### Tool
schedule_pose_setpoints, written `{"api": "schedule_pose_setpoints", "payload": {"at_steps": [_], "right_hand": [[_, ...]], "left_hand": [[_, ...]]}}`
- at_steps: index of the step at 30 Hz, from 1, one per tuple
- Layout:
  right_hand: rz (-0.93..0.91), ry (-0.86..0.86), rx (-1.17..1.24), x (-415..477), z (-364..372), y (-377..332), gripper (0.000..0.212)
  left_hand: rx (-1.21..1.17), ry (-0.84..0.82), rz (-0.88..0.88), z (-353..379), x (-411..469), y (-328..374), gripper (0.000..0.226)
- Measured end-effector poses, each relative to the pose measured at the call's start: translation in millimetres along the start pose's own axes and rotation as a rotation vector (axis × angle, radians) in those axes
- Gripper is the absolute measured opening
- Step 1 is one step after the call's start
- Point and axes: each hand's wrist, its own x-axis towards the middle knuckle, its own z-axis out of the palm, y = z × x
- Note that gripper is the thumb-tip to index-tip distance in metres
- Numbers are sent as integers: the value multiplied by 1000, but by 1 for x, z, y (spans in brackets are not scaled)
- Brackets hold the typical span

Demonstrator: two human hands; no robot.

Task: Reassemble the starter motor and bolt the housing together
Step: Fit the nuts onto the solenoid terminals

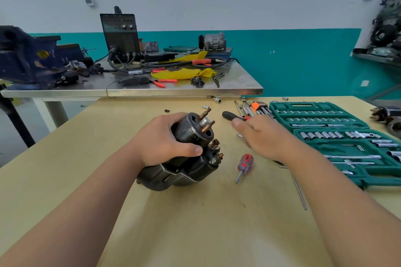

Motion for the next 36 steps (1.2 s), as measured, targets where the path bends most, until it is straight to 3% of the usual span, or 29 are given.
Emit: {"api": "schedule_pose_setpoints", "payload": {"at_steps": [2, 5, 7, 10, 12, 15, 19, 21, 24, 28, 31, 33, 36], "right_hand": [[18, 125, 78, -3, -7, 12, 53], [-97, 15, 123, -8, 3, 6, 23], [-167, -72, 19, -7, 18, -2, 35], [-88, 103, -24, -5, 19, 1, 60], [32, 194, 82, -6, 6, 16, 53], [65, 156, 202, -12, -7, 32, 18], [-121, -125, 172, -18, 20, 7, 34], [-190, -43, 64, -15, 33, 0, 38], [-68, 248, 62, -7, 21, 18, 49], [339, 408, 135, 1, -4, 87, 26], [476, 299, -106, 11, 1, 118, 24], [387, 167, -262, 21, 9, 114, 27], [273, 74, -381, 41, 21, 97, 43]], "left_hand": [[1, 2, 0, 0, 0, 0, 51], [0, 1, 0, 0, -1, 0, 51], [6, -1, 6, 0, -1, 1, 52], [5, -4, 5, 1, -2, 1, 54], [10, -5, 5, 1, -2, 1, 56], [3, -4, -4, 1, -3, 1, 56], [2, -15, 22, 0, -2, 0, 52], [-4, -12, 48, 1, -3, -2, 52], [-3, 3, 61, 2, -5, -5, 54], [15, 15, 57, 2, -4, -7, 53], [-36, 5, 64, 1, -3, -7, 47], [-83, 22, 61, 0, -3, -5, 49], [-139, 64, -39, 0, -2, -4, 72]]}}
